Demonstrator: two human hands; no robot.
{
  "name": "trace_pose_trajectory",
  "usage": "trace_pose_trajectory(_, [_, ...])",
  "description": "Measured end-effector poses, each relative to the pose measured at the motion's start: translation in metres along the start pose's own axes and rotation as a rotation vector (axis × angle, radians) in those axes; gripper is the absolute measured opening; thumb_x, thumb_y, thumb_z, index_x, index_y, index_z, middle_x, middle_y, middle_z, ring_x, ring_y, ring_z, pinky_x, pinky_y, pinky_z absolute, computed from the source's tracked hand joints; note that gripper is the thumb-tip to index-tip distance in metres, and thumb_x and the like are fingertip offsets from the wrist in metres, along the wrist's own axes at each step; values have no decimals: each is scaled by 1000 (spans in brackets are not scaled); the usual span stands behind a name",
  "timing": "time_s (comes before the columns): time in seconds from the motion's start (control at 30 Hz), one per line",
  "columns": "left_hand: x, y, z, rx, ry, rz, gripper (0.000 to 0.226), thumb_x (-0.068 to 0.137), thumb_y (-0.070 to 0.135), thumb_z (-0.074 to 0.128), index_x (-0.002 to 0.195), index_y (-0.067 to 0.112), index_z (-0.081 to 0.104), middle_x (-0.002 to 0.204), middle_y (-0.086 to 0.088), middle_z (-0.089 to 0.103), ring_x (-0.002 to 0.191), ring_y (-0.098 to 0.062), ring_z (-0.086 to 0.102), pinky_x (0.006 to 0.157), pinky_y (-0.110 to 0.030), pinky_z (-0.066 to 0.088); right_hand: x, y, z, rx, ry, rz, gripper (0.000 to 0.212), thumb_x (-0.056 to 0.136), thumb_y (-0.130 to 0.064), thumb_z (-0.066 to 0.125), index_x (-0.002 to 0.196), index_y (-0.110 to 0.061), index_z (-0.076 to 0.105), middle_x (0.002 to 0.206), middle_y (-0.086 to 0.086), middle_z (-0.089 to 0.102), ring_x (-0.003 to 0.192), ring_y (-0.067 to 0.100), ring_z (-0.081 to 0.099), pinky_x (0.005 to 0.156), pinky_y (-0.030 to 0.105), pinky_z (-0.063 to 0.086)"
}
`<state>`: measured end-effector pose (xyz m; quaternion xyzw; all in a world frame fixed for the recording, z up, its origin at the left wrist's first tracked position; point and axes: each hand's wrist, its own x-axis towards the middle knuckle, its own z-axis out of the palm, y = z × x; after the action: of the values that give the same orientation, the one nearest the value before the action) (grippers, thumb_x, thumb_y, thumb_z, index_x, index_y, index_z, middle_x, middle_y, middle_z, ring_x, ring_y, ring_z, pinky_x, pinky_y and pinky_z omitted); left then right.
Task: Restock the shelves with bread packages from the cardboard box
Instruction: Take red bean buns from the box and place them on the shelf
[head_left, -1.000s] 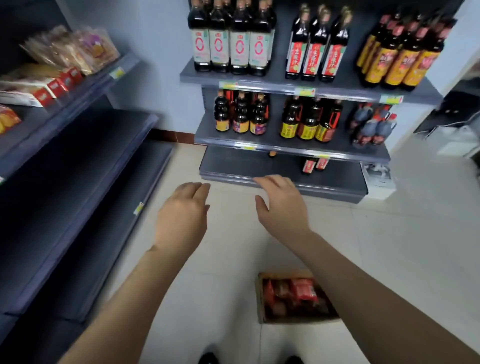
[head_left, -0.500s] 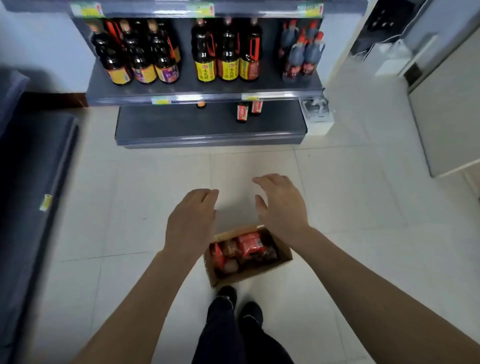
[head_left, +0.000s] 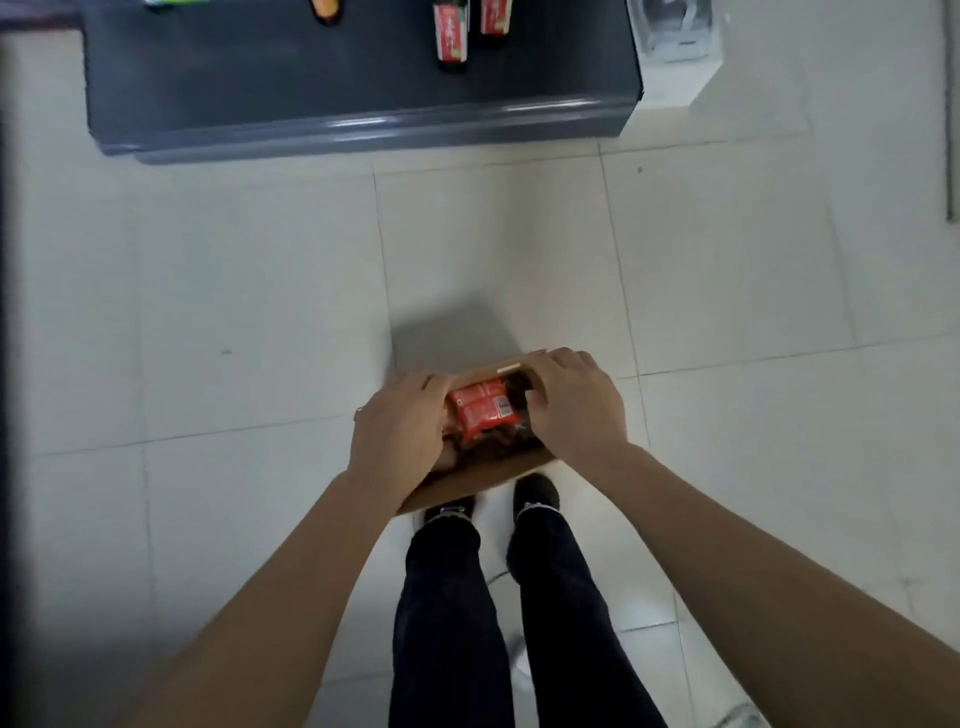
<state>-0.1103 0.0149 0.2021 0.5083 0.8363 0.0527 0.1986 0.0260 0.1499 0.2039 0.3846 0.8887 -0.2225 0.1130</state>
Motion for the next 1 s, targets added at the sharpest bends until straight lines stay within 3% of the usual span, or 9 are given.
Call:
trace_pose_trajectory(0.17, [24, -9, 72, -42, -97, -126, 37, 86, 10, 60, 123, 14, 59, 112, -6, 63, 104, -28, 59, 78, -40, 54, 29, 37, 71, -84, -155, -43, 33, 92, -24, 51, 124, -16, 57, 121, 5, 59, 112, 26, 51, 93, 39, 46])
trace_pose_trajectory(0.4, [36, -38, 194, -103, -170, -241, 37, 90, 12, 59, 127, 13, 57, 119, -7, 63, 115, -28, 55, 88, -43, 51, 68, 78, 177, -123, -252, -82, 33, 94, -27, 50, 125, -17, 55, 117, 5, 58, 109, 24, 52, 90, 37, 48])
trace_pose_trajectory(0.63, [34, -88, 310, -23, -273, -328, 34, 89, 6, 54, 120, 15, 61, 112, -6, 63, 107, -29, 57, 76, -43, 54, 100, 103, 288, -129, -299, -132, 33, 88, -32, 62, 116, -14, 59, 116, 6, 60, 107, 25, 54, 89, 40, 49])
trace_pose_trajectory(0.77, [38, -114, 356, -13, -356, -401, 40, 89, 4, 52, 129, 13, 51, 131, -12, 51, 119, -32, 48, 84, -48, 54, 121, 112, 334, -132, -318, -155, 49, 85, -32, 66, 130, -19, 51, 139, 5, 50, 128, 27, 44, 103, 44, 41])
trace_pose_trajectory(0.87, [41, -122, 381, -45, -391, -530, 66, 90, 6, 54, 147, 17, 22, 154, -16, 17, 135, -38, 30, 97, -51, 46, 134, 118, 361, -170, -356, -169, 71, 83, -33, 69, 144, -21, 34, 154, 6, 30, 143, 27, 26, 113, 45, 27])
trace_pose_trajectory(0.93, [45, -123, 391, -92, -437, -650, 80, 89, 6, 56, 149, 23, 7, 155, -17, 6, 134, -41, 29, 97, -51, 44, 140, 121, 375, -191, -380, -163, 90, 82, -37, 71, 152, -20, 18, 160, 8, 17, 148, 27, 13, 118, 44, 17])
trace_pose_trajectory(1.0, [51, -122, 397, -122, -471, -737, 84, 89, 10, 58, 151, 25, 4, 156, -19, 4, 134, -42, 27, 99, -51, 42, 143, 125, 387, -228, -385, -159, 101, 80, -41, 72, 154, -19, 6, 161, 9, 8, 149, 26, 5, 120, 46, 11])
